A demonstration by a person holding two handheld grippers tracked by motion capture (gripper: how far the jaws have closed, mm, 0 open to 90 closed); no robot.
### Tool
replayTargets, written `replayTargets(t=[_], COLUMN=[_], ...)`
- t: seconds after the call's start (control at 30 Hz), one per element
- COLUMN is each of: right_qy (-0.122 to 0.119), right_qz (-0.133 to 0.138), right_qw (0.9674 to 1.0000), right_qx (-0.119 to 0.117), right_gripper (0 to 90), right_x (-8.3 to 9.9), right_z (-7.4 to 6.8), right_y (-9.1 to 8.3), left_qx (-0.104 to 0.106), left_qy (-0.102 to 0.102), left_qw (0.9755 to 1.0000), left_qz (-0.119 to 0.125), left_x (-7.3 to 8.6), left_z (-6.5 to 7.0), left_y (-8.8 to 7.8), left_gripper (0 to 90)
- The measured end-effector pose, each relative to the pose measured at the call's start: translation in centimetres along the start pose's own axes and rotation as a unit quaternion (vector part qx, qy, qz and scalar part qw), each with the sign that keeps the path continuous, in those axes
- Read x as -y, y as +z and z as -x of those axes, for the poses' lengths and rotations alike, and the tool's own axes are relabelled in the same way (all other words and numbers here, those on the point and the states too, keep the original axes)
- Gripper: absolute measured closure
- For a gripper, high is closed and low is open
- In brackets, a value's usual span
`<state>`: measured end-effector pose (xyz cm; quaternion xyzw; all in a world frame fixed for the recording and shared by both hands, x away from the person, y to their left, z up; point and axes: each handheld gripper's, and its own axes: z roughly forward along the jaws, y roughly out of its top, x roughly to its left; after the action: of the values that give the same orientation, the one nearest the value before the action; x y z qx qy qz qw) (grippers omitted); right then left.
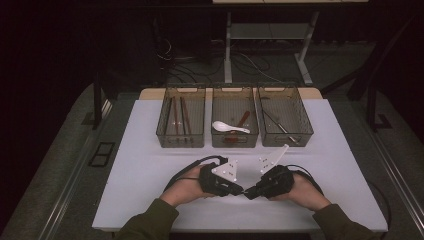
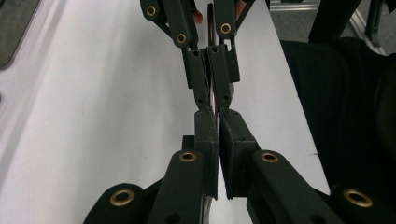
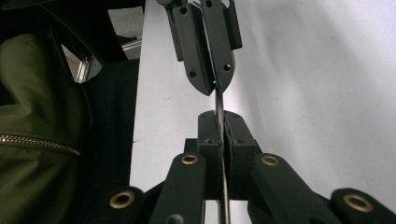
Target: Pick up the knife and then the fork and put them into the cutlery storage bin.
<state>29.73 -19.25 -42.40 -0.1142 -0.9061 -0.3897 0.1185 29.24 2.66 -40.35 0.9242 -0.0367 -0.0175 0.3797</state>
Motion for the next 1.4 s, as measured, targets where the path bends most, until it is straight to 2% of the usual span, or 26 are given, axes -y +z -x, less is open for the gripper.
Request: replayTargets(t=[0.1,0.13,0.17,0.2,0.3,0.33,0.43,0.57,0.63,0.7,0.87,1.0,1.03,1.07,1.17,1.27,1.3,1.4], right_qy=[-0.011,-0.001,-0.003,-0.012,-0.009,-0.009,-0.009,-0.007,-0.006,-0.002,0.011,0.022,0.029,0.040,0.041,0.048,0.048,0.051], right_qz=[-0.003,0.001,0.001,-0.002,-0.005,-0.005,-0.009,-0.010,-0.012,-0.012,-0.006,0.001,0.005,0.009,0.012,0.017,0.019,0.026], right_qw=[0.9999,1.0000,0.9999,0.9998,0.9996,0.9995,0.9992,0.9986,0.9979,0.9973,0.9958,0.9944,0.9938,0.9935,0.9923,0.9908,0.9906,0.9889], right_qx=[0.010,0.008,0.011,0.018,0.027,0.031,0.039,0.052,0.064,0.072,0.091,0.104,0.107,0.107,0.116,0.125,0.127,0.137], right_gripper=[86.9,86.8,86.8,86.8,86.8,86.8,86.8,86.8,86.8,86.8,86.8,86.7,86.7,86.7,86.7,86.7,86.7,86.7], right_x=[0.0,0.0,0.0,0.1,0.2,0.2,0.3,0.5,0.6,0.8,1.1,1.4,1.4,1.4,1.5,1.6,1.7,1.8], right_z=[0.2,0.0,0.1,0.2,0.3,0.3,0.4,0.6,0.7,0.8,1.1,1.3,1.2,1.2,1.3,1.3,1.3,1.4], right_y=[-0.2,-0.2,-0.3,-0.4,-0.5,-0.5,-0.6,-0.8,-1.0,-1.2,-1.8,-2.4,-2.5,-2.5,-2.8,-3.1,-3.2,-3.6], left_qx=[-0.006,-0.009,-0.014,-0.017,-0.027,-0.030,-0.037,-0.054,-0.067,-0.080,-0.104,-0.128,-0.133,-0.138,-0.160,-0.175,-0.178,-0.190], left_qy=[-0.013,-0.018,-0.014,-0.017,-0.029,-0.037,-0.047,-0.069,-0.087,-0.107,-0.133,-0.161,-0.169,-0.173,-0.191,-0.200,-0.206,-0.217], left_qw=[0.9999,0.9998,0.9998,0.9997,0.9991,0.9986,0.9976,0.9948,0.9921,0.9884,0.9833,0.9756,0.9733,0.9720,0.9653,0.9609,0.9585,0.9530], left_qz=[0.004,0.002,-0.001,0.002,0.017,0.024,0.035,0.052,0.060,0.072,0.068,0.077,0.080,0.079,0.078,0.078,0.084,0.094], left_x=[0.5,0.7,0.8,0.9,1.2,1.3,1.6,2.2,2.7,3.3,4.6,5.8,6.1,6.3,7.1,7.7,7.9,8.7], left_z=[-0.2,-0.2,-0.3,-0.4,-0.4,-0.3,-0.4,-0.4,-0.3,-0.2,0.1,0.3,0.4,0.5,0.8,1.1,1.3,1.6], left_y=[0.1,0.2,0.1,0.1,-0.4,-0.6,-1.1,-1.7,-2.1,-2.4,-3.3,-4.1,-4.2,-4.4,-4.8,-5.3,-5.4,-6.0], left_gripper=[77.4,74.3,71.9,69.5,62.1,60.5,54.4,44.9,39.5,36.2,26.7,18.0,15.9,14.1,8.8,3.0,1.4,0.0])
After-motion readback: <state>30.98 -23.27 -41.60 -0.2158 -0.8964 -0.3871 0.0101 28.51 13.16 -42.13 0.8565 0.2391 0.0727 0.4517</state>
